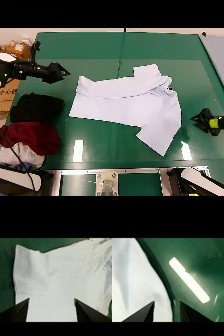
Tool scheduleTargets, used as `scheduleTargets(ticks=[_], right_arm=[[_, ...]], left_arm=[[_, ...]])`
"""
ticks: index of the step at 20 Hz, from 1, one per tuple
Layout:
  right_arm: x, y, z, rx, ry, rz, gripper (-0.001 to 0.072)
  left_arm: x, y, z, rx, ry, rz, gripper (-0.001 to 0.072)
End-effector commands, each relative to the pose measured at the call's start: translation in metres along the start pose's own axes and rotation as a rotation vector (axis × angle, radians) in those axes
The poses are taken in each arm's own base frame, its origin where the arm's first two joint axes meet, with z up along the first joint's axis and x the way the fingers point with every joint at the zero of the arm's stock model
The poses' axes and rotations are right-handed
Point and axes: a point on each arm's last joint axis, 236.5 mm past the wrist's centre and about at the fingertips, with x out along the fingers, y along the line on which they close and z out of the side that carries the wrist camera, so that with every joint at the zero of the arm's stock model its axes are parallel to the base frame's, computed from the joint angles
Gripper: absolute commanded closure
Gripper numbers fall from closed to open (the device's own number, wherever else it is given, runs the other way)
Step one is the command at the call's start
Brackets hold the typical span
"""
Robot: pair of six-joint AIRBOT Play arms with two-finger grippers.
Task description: Fold the shirts.
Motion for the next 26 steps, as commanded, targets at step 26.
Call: scheduleTargets(ticks=[26], right_arm=[[0.076,0.041,-0.022,-0.050,0.209,0.223,0.0471]], left_arm=[[-0.010,0.001,-0.033,-0.103,0.141,-0.010,0.0366]])
